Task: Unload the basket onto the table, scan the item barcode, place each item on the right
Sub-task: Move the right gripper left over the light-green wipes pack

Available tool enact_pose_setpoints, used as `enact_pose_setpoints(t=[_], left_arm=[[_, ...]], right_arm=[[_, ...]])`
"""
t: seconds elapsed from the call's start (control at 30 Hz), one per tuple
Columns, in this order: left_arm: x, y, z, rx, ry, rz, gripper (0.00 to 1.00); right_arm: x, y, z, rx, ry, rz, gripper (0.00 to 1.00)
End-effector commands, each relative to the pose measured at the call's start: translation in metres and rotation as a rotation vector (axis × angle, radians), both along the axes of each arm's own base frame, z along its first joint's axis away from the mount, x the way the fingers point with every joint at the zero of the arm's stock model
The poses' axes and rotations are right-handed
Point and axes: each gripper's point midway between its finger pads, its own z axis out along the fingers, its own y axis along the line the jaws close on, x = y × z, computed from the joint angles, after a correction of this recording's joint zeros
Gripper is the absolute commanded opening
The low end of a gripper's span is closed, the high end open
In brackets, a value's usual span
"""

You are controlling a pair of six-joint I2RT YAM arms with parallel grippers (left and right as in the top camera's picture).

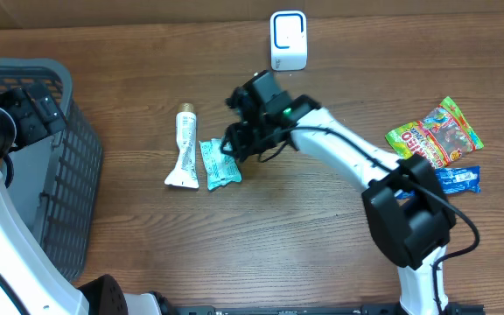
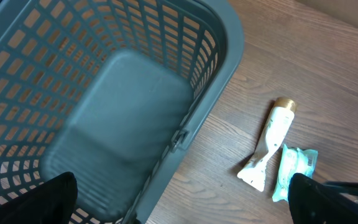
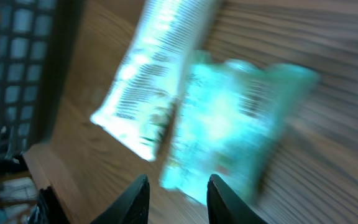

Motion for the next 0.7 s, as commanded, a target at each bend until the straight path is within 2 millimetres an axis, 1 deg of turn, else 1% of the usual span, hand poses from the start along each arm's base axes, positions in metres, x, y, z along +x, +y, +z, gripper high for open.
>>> enact_pose_setpoints(t=[0.0,0.07,0.13,0.23,0.33,0.43,0.53,0.6,0.67], left_arm=[[0.0,0.0,0.004,-0.005,-0.018,0.011,1.0],[0.0,0.0,0.004,-0.005,-0.018,0.011,1.0],[0.0,0.0,0.004,-0.006,-0.018,0.012,1.0],[0.0,0.0,0.004,-0.005,-0.018,0.012,1.0],[0.0,0.0,0.004,-0.005,-0.018,0.011,1.0],[0.0,0.0,0.004,-0.005,-0.018,0.011,1.0],[0.0,0.0,0.004,-0.005,-0.018,0.011,1.0],[0.0,0.0,0.004,-0.005,-0.018,0.011,1.0],[0.0,0.0,0.004,-0.006,-0.018,0.012,1.0]], right_arm=[[-0.01,0.026,0.005,0.026,-0.057,0.045,0.31],[-0.015,0.035,-0.001,0.023,-0.071,0.062,0.31],[-0.019,0.04,-0.015,-0.007,-0.073,0.065,0.31],[-0.022,0.04,-0.037,-0.053,-0.061,0.063,0.3],[-0.024,0.036,-0.053,-0.083,-0.017,0.046,0.27],[-0.026,0.027,-0.058,-0.112,0.019,0.031,0.22],[-0.025,0.016,-0.062,-0.137,0.049,0.013,0.21],[-0.02,0.005,-0.064,-0.157,0.086,-0.025,0.21],[-0.014,-0.012,-0.068,-0.181,0.12,-0.06,0.21]])
